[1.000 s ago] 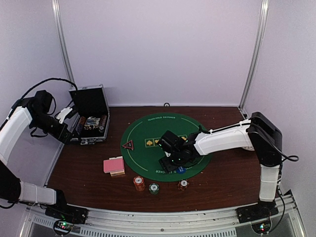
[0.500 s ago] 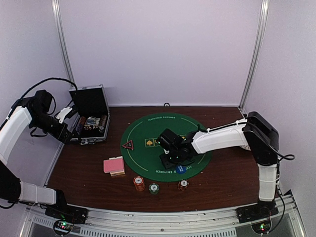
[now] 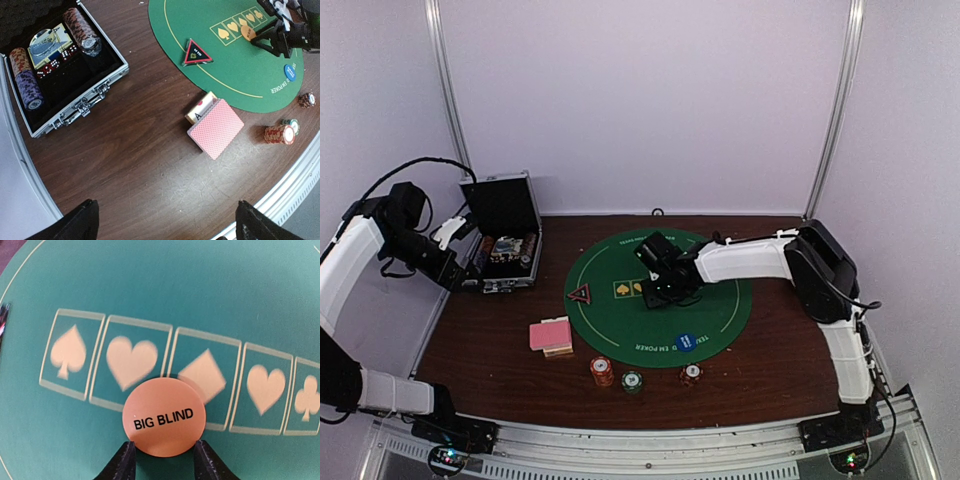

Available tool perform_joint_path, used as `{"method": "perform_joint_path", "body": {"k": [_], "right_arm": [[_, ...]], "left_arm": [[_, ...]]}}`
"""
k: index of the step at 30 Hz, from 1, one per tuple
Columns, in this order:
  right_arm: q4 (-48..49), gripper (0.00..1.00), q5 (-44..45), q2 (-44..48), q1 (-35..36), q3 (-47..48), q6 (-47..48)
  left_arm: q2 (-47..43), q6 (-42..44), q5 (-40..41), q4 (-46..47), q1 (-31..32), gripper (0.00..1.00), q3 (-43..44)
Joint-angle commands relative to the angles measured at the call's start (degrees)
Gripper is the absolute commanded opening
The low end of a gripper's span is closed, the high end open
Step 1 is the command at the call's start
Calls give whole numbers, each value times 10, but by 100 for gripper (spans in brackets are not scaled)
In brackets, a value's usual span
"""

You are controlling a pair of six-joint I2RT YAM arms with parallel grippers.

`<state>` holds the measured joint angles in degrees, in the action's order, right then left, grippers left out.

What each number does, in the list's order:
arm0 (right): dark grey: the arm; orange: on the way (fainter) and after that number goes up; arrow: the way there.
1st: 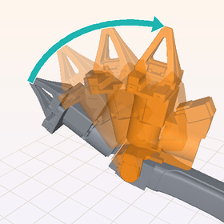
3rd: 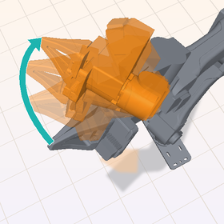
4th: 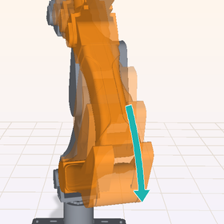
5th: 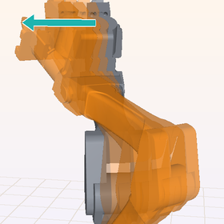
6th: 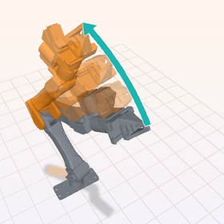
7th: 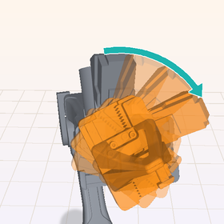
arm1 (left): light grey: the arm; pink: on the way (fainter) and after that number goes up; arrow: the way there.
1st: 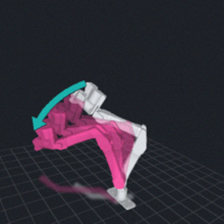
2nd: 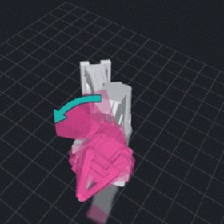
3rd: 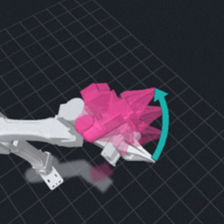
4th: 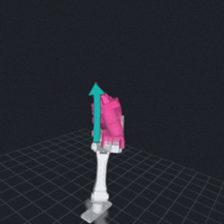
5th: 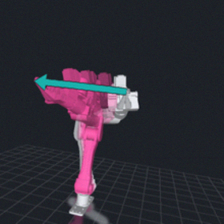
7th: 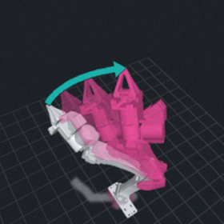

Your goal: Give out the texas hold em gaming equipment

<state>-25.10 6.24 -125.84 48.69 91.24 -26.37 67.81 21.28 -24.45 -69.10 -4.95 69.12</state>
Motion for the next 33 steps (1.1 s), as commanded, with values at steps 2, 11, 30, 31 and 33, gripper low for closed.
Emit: {"method": "perform_joint_path", "body": {"k": [2,11,30,31,33], "right_arm": [[-42,42,-7,-56,-30,90,-1],[-109,38,-37,-155,-68,254,14],[-136,31,-113,-298,-141,517,12],[-130,32,-115,-301,-143,520,12],[-122,32,-121,-306,-147,528,14]], "left_arm": [[-15,13,1,-7,-4,98,15],[-17,18,-3,-6,-3,98,16],[-4,26,-12,-6,-3,98,6],[-5,26,-12,-6,-3,98,6],[-7,26,-12,-7,-4,98,7]]}}
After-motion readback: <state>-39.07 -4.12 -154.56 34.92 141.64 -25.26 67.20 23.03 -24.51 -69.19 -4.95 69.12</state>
